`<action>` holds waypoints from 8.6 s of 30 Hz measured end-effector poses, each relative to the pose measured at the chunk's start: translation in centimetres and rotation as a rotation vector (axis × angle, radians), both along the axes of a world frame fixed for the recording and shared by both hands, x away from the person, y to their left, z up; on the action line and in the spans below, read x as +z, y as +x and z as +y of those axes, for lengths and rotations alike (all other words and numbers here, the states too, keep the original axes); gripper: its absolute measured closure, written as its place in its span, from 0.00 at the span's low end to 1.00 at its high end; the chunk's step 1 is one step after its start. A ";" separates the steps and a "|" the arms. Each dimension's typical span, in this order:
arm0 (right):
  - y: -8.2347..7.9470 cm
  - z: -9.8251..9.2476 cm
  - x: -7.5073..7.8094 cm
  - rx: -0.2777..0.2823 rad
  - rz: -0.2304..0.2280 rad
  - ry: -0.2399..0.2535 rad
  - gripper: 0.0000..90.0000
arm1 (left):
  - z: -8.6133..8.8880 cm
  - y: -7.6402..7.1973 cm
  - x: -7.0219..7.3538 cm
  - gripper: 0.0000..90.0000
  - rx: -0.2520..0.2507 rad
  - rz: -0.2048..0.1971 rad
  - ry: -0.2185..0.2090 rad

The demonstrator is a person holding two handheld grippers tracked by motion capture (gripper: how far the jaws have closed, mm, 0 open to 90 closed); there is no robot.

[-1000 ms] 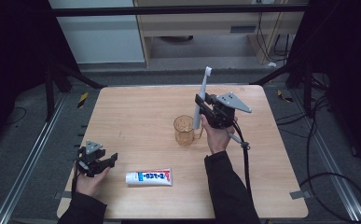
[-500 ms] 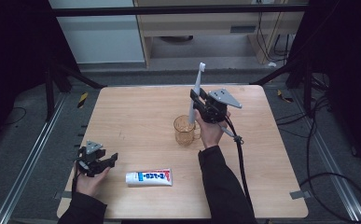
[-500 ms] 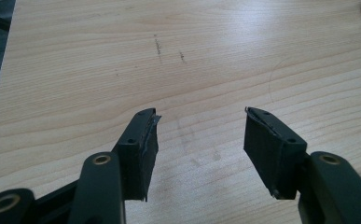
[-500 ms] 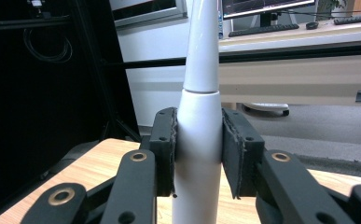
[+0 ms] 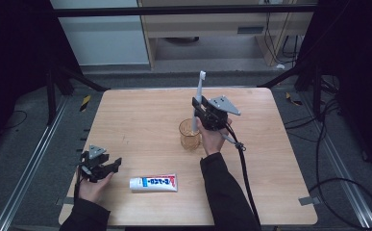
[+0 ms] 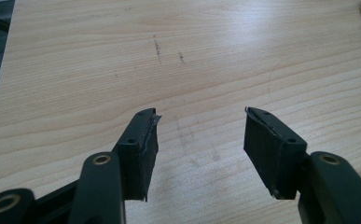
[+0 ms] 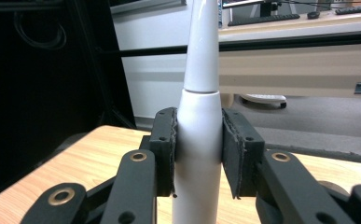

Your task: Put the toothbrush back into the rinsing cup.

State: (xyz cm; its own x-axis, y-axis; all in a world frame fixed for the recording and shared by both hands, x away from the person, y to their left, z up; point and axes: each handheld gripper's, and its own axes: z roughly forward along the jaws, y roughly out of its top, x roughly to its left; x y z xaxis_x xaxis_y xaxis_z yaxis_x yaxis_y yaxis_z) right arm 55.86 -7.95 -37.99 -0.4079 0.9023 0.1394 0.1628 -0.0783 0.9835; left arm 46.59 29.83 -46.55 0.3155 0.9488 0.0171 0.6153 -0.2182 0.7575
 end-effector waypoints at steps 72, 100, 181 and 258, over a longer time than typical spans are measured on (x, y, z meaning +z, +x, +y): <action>-0.7 -0.3 -5.7 0.089 0.163 -0.138 0.71 | -0.1 0.0 0.0 0.49 -0.002 0.003 0.005; -1.1 -0.2 -5.5 0.106 0.176 -0.175 0.53 | -0.2 -0.1 0.0 0.49 -0.003 0.001 0.005; -11.6 -15.7 -7.4 0.059 0.398 -0.296 0.49 | -4.1 -4.7 2.1 1.00 -0.346 0.107 -0.021; -11.1 -17.1 -7.4 -0.020 0.446 -0.288 0.42 | -6.2 -1.8 2.5 0.93 -0.337 0.110 -0.011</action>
